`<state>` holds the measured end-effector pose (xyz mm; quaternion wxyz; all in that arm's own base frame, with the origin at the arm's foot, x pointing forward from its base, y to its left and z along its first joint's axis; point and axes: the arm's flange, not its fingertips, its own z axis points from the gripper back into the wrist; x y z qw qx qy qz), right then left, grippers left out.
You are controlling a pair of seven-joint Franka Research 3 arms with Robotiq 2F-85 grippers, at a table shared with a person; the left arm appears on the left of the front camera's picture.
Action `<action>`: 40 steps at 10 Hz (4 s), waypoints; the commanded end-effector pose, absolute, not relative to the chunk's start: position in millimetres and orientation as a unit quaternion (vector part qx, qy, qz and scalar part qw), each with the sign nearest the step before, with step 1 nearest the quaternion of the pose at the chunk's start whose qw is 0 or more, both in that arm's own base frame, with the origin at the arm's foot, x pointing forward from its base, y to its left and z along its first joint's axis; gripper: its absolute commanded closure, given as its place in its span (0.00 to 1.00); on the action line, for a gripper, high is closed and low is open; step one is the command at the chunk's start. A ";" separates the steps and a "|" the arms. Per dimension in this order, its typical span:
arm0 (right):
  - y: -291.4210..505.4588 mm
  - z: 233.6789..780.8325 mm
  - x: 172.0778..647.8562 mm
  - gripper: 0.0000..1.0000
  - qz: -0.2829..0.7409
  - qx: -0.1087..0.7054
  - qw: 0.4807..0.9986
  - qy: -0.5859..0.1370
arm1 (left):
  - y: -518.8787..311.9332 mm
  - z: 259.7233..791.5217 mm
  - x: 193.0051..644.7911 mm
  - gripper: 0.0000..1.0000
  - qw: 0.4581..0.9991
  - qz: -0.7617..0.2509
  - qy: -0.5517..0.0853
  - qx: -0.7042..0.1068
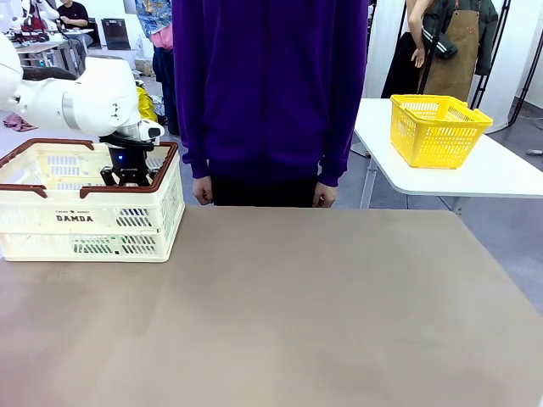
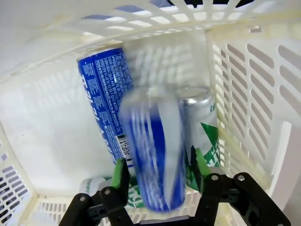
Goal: Place the drinks into the Shopping basket.
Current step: Pick up one drink and place it into the Shopping basket.
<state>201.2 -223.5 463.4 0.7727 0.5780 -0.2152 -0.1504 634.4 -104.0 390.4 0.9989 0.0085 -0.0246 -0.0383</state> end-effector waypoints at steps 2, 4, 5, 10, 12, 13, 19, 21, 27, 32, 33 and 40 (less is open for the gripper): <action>-223.7 463.9 203.4 0.00 -0.139 0.585 0.766 -0.229 | -99.1 394.3 628.1 0.00 0.999 -0.029 -0.029 -0.001; -223.7 463.9 203.4 0.00 -0.139 0.585 0.766 -0.229 | -96.5 398.0 625.7 0.00 0.999 -0.026 -0.034 -0.010; -223.7 463.9 203.4 0.00 -0.139 0.585 0.766 -0.229 | -94.6 399.9 623.8 0.00 0.999 -0.027 -0.036 -0.014; -223.7 463.9 203.4 0.00 -0.139 0.585 0.766 -0.229 | -63.6 470.1 601.4 0.00 0.996 -0.043 -0.047 -0.057; -223.7 463.9 203.4 0.00 -0.139 0.585 0.766 -0.229 | -41.4 520.5 581.7 0.00 0.991 -0.095 -0.058 -0.079; -223.7 463.9 203.4 0.00 -0.139 0.585 0.766 -0.229 | -31.3 540.3 571.7 0.00 0.985 -0.126 -0.063 -0.103; -223.7 463.9 203.4 0.00 -0.139 0.585 0.766 -0.229 | 48.1 586.8 495.3 0.00 0.809 -0.119 -0.109 -0.565; -223.7 463.9 203.4 0.00 -0.139 0.585 0.766 -0.229 | 82.4 564.0 471.4 0.00 0.727 -0.149 -0.122 -0.659; -223.7 463.9 203.4 0.00 -0.139 0.585 0.766 -0.229 | 124.8 485.8 454.5 0.00 0.684 -0.119 -0.095 -0.713; -223.7 463.9 203.4 0.00 -0.139 0.585 0.766 -0.229 | 125.2 490.7 457.4 0.00 0.675 -0.127 -0.088 -0.721; -223.7 463.9 203.4 0.00 -0.139 0.585 0.766 -0.229 | 125.2 490.7 457.4 0.00 0.675 -0.127 -0.088 -0.721; -223.7 463.9 203.4 0.00 -0.139 0.585 0.766 -0.229 | 125.2 490.7 457.4 0.00 0.675 -0.127 -0.088 -0.721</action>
